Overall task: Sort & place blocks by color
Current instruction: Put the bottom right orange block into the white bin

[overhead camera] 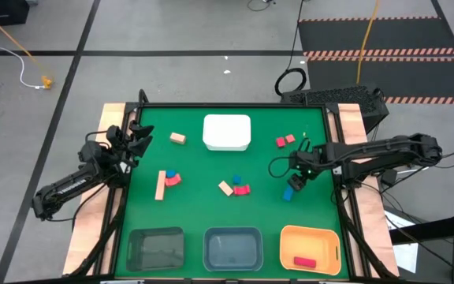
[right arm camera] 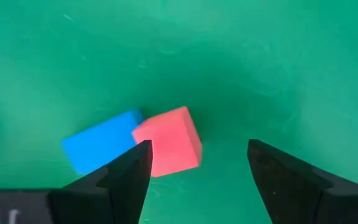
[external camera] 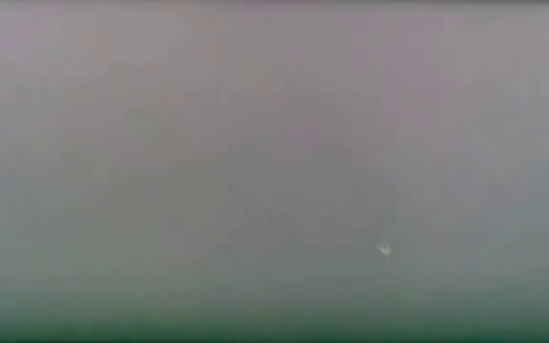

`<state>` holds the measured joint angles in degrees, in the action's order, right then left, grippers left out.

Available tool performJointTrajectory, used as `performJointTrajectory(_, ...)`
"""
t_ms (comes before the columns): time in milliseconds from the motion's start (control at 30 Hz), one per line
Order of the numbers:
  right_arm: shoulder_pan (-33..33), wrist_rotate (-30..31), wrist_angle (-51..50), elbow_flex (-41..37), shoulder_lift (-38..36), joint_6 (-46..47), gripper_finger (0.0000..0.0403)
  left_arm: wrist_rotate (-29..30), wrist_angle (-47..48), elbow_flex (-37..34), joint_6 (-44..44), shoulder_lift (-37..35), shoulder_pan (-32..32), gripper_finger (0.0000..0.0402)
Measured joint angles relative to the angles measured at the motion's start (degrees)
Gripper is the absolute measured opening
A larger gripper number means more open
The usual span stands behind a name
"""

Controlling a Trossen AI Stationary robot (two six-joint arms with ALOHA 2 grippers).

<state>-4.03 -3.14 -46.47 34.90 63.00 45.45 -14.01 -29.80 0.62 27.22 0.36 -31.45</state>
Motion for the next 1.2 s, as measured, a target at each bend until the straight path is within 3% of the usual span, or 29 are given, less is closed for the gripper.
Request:
performJointTrajectory(533,2.53,-3.02,6.65,-3.08,-0.27,-1.14,0.0238,0.0,0.0,-0.01,0.0,-0.02,0.0,0.0232)
performJointTrajectory(967,6.61,-6.12,11.97,-3.3,-1.68,-0.53,0.0256,-0.01,0.0,0.01,0.0,0.0,0.01,0.0232)
performJointTrajectory(1067,7.61,-5.55,11.52,-3.3,-1.68,-1.68,0.0256,-0.01,0.0,0.0,0.0,-0.01,0.01,0.0232)
performJointTrajectory(1200,8.75,-0.17,11.51,-3.3,-1.68,-6.03,0.0256,-0.01,-0.01,-0.01,0.0,-0.02,0.0,0.0232)
